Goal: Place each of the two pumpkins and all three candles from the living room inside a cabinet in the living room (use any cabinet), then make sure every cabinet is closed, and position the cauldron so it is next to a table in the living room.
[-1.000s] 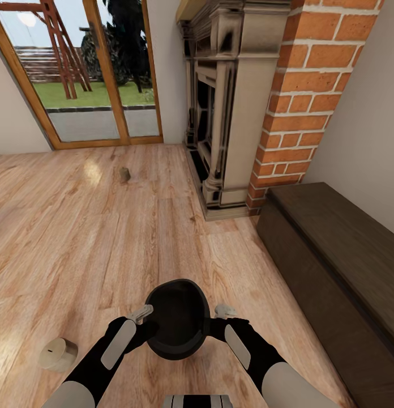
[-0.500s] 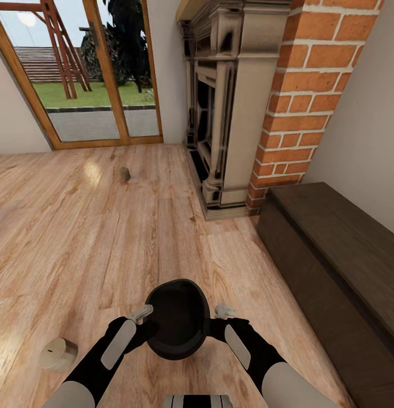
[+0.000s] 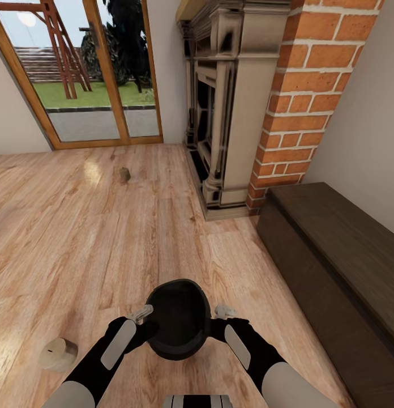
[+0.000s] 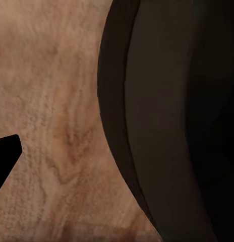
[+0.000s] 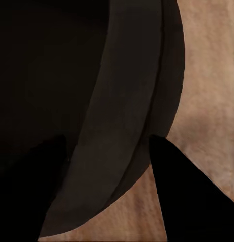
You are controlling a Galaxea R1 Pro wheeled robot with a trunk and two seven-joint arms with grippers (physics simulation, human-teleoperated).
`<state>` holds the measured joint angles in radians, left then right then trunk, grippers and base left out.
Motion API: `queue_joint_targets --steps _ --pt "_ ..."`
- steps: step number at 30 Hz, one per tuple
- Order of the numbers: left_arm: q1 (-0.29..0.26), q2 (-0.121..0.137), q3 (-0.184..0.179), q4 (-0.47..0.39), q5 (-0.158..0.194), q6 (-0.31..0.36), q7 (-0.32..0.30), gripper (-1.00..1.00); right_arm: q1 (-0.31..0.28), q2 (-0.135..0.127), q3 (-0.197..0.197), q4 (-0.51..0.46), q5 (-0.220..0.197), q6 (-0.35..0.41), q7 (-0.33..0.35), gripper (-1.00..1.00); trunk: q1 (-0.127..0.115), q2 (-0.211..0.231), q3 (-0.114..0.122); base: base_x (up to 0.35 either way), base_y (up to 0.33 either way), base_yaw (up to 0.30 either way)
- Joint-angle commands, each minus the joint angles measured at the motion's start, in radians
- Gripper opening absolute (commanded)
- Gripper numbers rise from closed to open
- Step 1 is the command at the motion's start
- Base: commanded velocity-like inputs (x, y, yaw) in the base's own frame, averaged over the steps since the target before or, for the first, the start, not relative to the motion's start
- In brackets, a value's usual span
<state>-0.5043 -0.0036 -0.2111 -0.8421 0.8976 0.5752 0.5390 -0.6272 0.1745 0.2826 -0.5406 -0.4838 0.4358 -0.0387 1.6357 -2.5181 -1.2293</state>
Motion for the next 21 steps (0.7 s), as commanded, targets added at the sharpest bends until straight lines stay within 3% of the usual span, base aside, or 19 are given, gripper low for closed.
queue_joint_targets --steps 1,7,8,21 --pt "0.000 0.000 -0.002 -0.002 0.011 0.000 0.010 1.00 0.000 0.000 0.001 -0.001 0.004 0.004 -0.006 -1.00 0.000 0.000 -0.001 0.000 0.000 0.000" --pt "0.000 0.000 -0.002 -0.002 0.011 0.000 0.010 1.00 0.000 0.000 0.001 -0.001 0.004 0.004 -0.006 -1.00 0.000 0.000 -0.001 0.000 0.000 0.000" --pt "0.000 0.000 -0.002 -0.002 0.011 0.000 0.010 -1.00 0.000 0.000 0.001 -0.001 0.004 0.004 -0.006 -1.00 0.000 0.000 -0.001 0.000 0.000 0.000" --pt "0.000 0.000 -0.002 -0.002 0.011 0.000 0.010 -1.00 0.000 0.000 0.001 -0.001 0.004 0.004 -0.006 -1.00 0.000 0.000 -0.001 0.000 0.000 0.000"
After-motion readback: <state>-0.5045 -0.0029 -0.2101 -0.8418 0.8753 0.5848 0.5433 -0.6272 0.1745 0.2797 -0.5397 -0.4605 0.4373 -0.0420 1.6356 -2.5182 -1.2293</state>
